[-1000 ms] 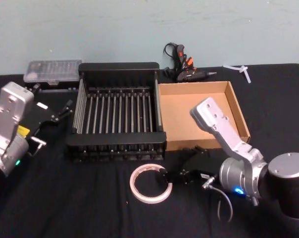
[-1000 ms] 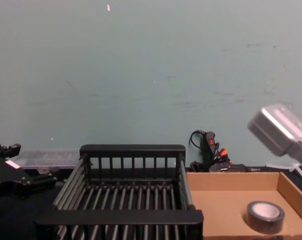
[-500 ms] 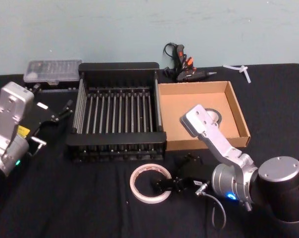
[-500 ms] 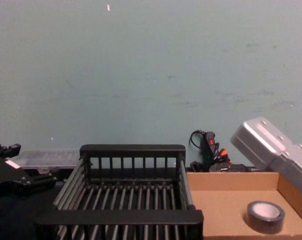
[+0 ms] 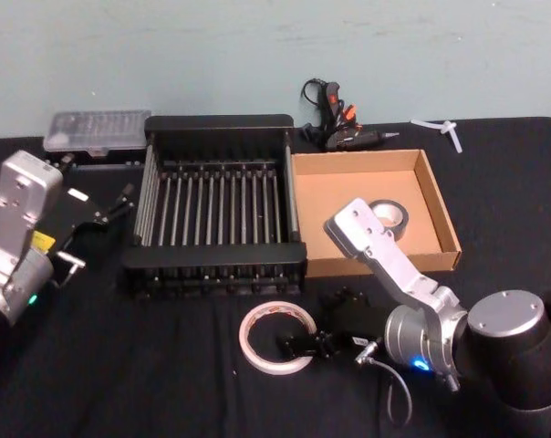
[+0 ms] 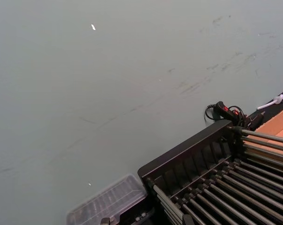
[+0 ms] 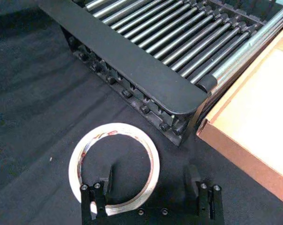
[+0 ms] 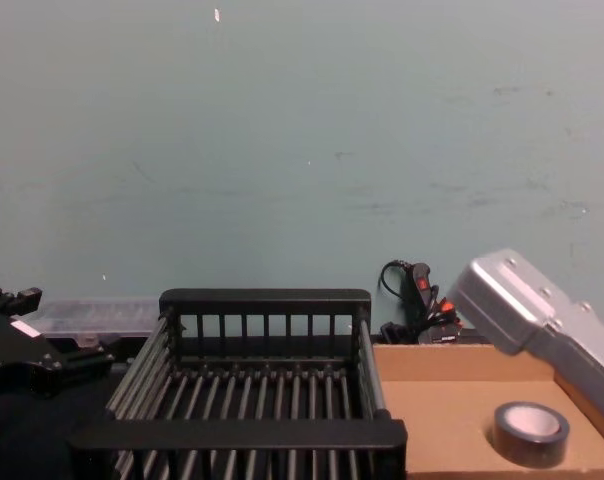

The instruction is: Pick up the white tape and place it into the black box , Pick up the silver tape and place it into the brown box.

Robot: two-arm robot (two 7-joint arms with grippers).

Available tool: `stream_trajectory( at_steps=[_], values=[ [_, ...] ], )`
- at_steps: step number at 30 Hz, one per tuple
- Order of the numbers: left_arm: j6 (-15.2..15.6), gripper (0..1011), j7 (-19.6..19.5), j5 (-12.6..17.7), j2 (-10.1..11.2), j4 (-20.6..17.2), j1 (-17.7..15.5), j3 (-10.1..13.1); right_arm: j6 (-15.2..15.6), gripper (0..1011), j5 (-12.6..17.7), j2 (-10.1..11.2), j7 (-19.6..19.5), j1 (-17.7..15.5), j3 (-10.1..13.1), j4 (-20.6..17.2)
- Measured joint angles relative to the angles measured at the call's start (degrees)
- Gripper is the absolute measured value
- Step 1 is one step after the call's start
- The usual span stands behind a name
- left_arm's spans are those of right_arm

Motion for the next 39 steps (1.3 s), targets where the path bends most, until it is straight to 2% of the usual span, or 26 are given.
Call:
stream_trajectory(
  at_steps=[39],
  values=[
    [0.00,1001,0.00,0.00,0.00,0.00,0.00,0.00,-0.97,1002,-3.73,-1.69,0.89,-0.12,0.21,0.95]
  ],
)
